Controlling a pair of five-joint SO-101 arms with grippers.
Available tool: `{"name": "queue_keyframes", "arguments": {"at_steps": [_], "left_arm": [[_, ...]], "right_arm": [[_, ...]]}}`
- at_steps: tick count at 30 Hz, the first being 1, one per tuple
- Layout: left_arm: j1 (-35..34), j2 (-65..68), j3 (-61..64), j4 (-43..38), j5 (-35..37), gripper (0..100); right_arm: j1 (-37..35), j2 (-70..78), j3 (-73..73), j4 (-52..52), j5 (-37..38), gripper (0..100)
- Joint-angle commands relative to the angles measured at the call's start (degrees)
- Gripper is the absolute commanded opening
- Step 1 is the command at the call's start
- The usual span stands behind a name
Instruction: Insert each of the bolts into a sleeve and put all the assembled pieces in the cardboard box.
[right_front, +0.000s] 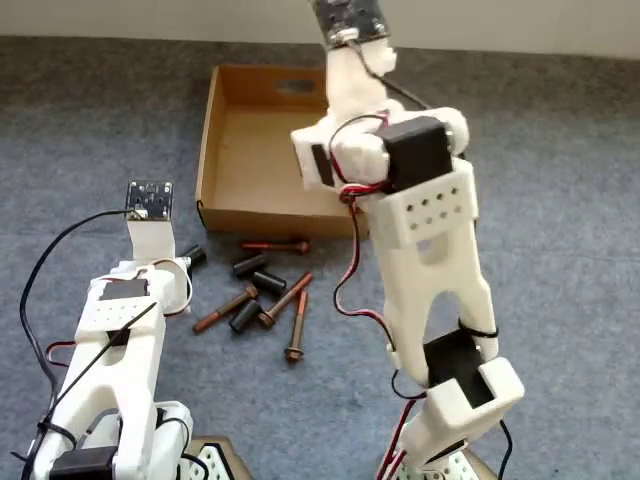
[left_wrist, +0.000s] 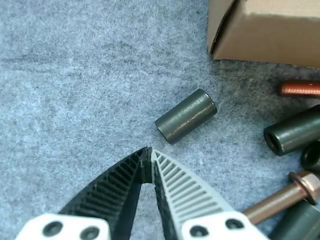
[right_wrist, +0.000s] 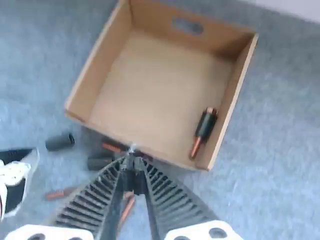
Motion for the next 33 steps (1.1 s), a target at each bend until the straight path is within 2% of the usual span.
{"name": "queue_keyframes", "arguments": {"at_steps": [1, 7, 16, 20, 27, 33], "left_arm": [[0.0, -0.2, -0.3, -1.0, -0.3, 1], [0.0, -0.2, -0.3, -1.0, -0.3, 1], [-0.1, -0.2, -0.3, -1.0, -0.3, 1], [-0.1, -0.2, -0.4, -1.0, -0.3, 1], [-0.2, -0.2, -0.4, -1.0, -0.3, 1], [-0.5, -0.4, -0.5, -1.0, -0.3, 1]], "right_arm": [[-2.8, -2.8, 4.7, -0.8, -0.4, 0.5], [-8.1, -2.8, 10.3, -0.8, 3.3, 0.5], [-8.9, -3.2, 18.6, -4.1, 3.5, 0.5], [-10.2, -8.9, 24.1, -7.4, 3.5, 0.5], [-10.6, -24.3, 47.9, -21.8, 3.6, 0.6], [-9.9, -26.5, 64.0, -29.5, 10.6, 1.0]]}}
